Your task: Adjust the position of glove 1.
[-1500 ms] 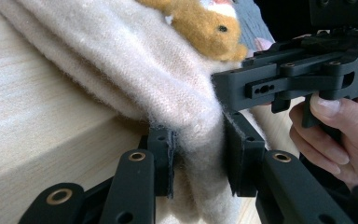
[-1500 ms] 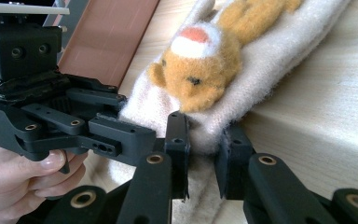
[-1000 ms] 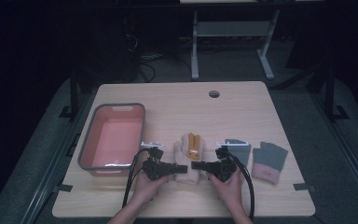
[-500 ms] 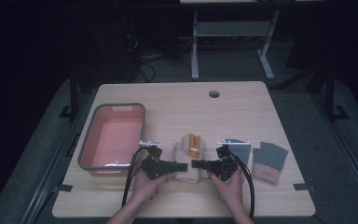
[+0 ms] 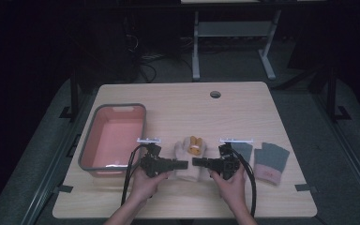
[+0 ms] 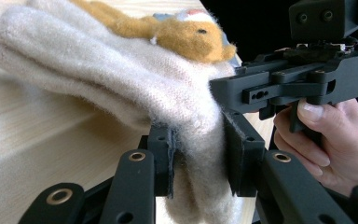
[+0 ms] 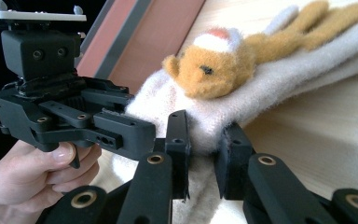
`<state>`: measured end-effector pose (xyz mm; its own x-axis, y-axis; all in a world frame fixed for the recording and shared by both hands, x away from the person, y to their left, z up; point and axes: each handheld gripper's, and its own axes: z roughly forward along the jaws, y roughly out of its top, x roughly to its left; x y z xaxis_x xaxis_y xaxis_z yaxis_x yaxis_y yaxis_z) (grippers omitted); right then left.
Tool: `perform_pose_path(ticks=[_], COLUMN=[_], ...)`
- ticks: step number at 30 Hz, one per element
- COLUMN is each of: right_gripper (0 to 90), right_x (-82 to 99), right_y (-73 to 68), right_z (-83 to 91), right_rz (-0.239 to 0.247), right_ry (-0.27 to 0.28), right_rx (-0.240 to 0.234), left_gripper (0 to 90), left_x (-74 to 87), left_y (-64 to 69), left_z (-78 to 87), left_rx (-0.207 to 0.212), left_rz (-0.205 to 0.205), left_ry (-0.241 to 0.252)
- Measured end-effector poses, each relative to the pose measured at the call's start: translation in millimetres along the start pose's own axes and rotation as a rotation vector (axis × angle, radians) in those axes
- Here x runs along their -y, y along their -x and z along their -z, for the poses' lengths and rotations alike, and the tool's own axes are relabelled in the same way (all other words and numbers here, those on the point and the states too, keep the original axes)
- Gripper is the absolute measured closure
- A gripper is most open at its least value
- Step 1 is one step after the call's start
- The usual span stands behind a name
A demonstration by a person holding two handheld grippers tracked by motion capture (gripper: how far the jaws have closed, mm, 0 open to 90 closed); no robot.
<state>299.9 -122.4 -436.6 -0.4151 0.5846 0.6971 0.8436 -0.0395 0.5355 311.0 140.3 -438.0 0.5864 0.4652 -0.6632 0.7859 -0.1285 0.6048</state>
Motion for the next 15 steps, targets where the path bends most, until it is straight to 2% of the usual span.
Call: perform_pose_path(ticks=[7, 15], right_gripper=[77.1, 77.1], right_x=[-10.6, -33.0], right_y=[-8.0, -23.8], right_z=[0.4, -0.3], right_rz=[0.011, 0.036], right_ry=[0.008, 0.005], right_rx=[-0.013, -0.030], left_gripper=[67.0, 67.1], left_x=[-10.6, -31.8], left_y=[2.7, 9.1], left_z=[9.7, 28.3], left_rx=[-0.006, -0.010], left_rz=[-0.016, -0.032], left_ry=[0.012, 0.034])
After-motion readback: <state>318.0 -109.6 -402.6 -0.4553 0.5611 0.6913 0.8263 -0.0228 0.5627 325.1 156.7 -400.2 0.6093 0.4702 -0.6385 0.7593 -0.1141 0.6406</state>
